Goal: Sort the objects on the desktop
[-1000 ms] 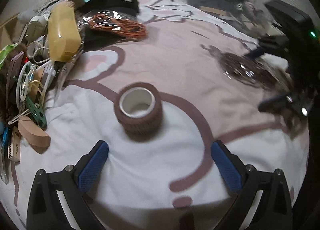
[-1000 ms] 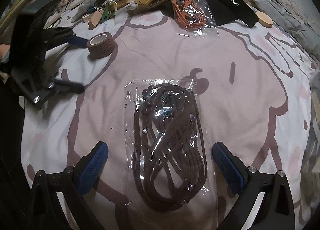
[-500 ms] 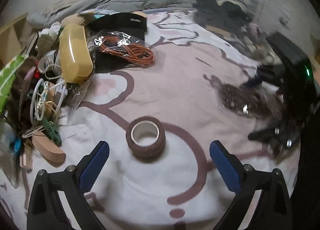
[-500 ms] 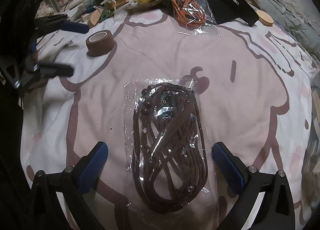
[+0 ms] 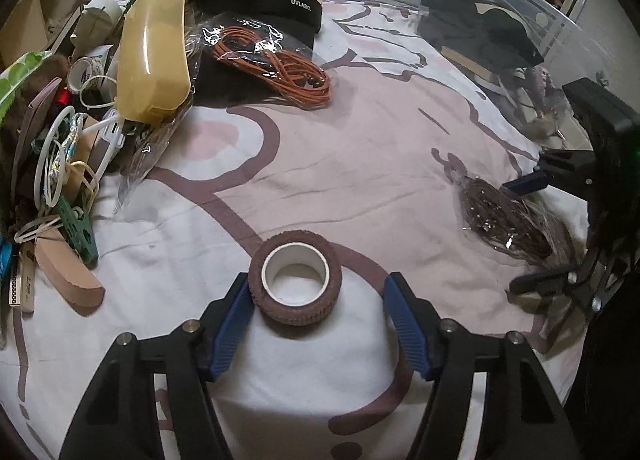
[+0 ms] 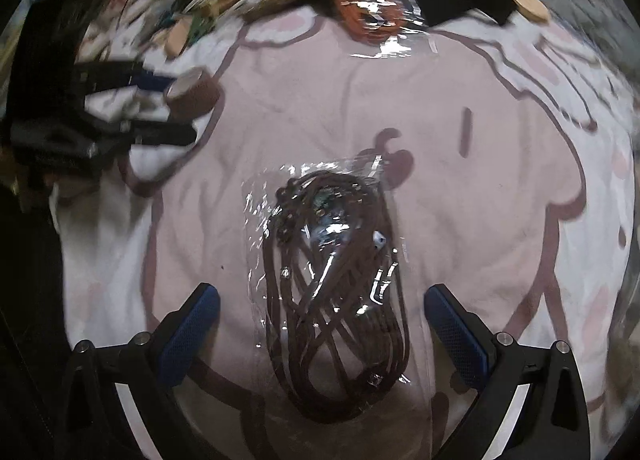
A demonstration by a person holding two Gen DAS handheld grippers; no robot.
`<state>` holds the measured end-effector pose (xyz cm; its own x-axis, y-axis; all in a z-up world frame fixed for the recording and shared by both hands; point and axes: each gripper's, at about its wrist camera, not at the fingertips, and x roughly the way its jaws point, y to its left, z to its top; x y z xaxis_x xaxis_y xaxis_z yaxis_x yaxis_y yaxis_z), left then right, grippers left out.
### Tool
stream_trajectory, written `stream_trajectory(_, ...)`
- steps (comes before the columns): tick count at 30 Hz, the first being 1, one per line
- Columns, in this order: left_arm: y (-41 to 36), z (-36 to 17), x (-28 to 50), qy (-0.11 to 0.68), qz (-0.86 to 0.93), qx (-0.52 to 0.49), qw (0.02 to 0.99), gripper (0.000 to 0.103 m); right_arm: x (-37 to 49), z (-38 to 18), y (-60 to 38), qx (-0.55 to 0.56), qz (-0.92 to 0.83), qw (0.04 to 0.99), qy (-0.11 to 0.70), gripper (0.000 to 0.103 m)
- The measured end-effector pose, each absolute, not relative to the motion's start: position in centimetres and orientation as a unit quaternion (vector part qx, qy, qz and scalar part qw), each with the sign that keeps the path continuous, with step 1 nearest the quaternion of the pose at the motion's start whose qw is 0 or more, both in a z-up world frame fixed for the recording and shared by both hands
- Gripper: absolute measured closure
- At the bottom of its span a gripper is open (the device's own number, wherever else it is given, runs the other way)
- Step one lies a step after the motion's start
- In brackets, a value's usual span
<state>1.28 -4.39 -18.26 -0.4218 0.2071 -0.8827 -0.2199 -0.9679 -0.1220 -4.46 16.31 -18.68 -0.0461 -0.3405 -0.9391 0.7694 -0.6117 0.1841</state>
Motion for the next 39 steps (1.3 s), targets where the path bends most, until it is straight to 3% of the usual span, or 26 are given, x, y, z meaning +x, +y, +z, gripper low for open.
stream_trajectory(1,-4.4,-18.3,1.2,0.008,0.843,-0.523,0.125,0.036,-4.8,-18.5,16.5,0.570,-0.700,0.392,0.179,0.007)
stream_trajectory(3,-4.3,-18.3,1.3,0.010,0.841,-0.525,0.127,0.036,-5.2,-18.3,16.8,0.569,-0.706,0.379,0.183,0.025)
stream_trajectory(8,-4.5,-18.4,1.0,0.002,0.834,-0.536,0.130,0.036,-5.5,-18.1,17.1,0.567,-0.706,0.382,0.185,0.033)
stream_trajectory(12,-4.9,-17.9,0.5,-0.004,0.832,-0.542,0.118,0.056,-5.1,-17.3,16.5,0.556,-0.709,0.388,0.196,0.057)
stream_trajectory(14,-5.3,-17.7,0.3,-0.011,0.831,-0.545,0.115,0.060,-5.1,-16.9,16.4,0.556,-0.708,0.390,0.192,0.061)
stream_trajectory(29,-4.3,-15.0,-0.2,-0.001,0.842,-0.526,0.121,0.060,-7.1,-13.1,17.8,0.537,-0.748,0.353,0.166,0.062)
stream_trajectory(39,-2.6,-8.5,-1.9,-0.021,0.874,-0.463,0.145,0.060,-8.6,-4.4,20.1,0.457,-0.812,0.346,0.109,0.063)
